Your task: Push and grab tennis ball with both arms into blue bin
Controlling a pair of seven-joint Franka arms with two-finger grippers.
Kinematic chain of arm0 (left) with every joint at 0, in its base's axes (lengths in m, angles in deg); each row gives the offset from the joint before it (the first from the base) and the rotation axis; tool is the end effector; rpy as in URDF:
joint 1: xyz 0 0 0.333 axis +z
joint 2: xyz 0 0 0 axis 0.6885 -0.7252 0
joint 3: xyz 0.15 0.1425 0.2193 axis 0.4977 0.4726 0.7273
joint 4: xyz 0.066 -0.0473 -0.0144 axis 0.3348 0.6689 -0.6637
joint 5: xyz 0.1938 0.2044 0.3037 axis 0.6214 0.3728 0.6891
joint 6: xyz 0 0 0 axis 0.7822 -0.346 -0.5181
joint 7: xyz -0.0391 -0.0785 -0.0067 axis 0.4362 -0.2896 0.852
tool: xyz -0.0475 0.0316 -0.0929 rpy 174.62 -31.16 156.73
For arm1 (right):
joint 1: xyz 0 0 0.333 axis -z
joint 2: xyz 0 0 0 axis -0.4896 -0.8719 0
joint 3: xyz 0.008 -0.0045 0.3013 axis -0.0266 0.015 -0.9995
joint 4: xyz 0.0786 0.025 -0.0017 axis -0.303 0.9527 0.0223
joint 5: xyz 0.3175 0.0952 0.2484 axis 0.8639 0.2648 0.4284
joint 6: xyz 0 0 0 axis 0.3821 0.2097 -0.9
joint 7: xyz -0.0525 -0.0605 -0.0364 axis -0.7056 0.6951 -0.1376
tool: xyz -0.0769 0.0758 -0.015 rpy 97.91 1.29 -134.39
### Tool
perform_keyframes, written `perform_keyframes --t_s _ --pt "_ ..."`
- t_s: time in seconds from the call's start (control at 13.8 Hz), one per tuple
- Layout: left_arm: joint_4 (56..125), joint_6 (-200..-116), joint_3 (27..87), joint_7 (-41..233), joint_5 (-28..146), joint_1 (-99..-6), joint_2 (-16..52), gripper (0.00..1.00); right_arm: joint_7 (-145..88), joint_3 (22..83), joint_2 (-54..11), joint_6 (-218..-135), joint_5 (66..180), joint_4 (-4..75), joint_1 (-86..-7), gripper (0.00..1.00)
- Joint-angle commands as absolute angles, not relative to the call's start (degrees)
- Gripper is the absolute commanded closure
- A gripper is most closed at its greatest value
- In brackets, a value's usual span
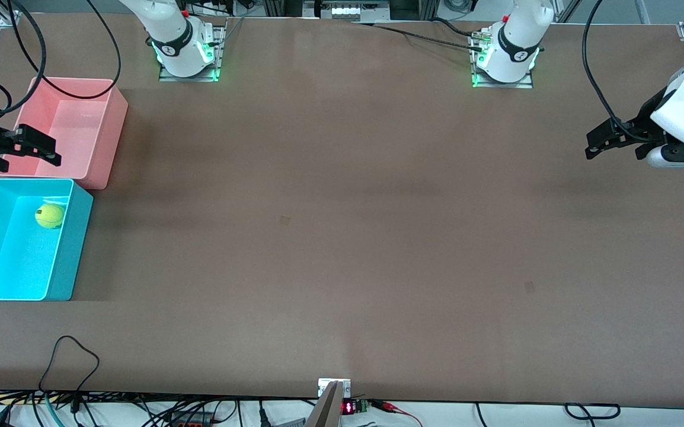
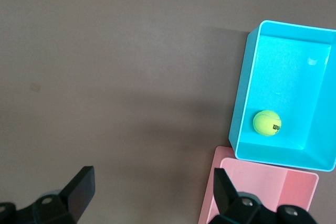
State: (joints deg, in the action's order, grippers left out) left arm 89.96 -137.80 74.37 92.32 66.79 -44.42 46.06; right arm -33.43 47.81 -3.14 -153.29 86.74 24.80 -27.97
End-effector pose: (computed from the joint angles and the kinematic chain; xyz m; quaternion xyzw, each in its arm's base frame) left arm 0.5679 -0.0199 0.5639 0.9999 0.0103 -0.0022 0.0102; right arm 0.6036 -0.0219 0.5762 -0.9976 -0.0685 0.0071 0.0037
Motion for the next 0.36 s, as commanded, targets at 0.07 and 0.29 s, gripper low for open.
perform_keyframes --t_s 0.07,0.29 --pt "89.42 -136.31 74.55 92.57 67.23 -44.74 46.50 0.00 -32.52 47.68 -2.03 -152.08 86.95 24.99 -27.82 0.00" --pt "89.42 -136.40 74.55 92.57 67.23 -44.66 46.50 0.00 -32.43 47.68 -1.77 -151.29 87.04 25.25 -27.82 0.00"
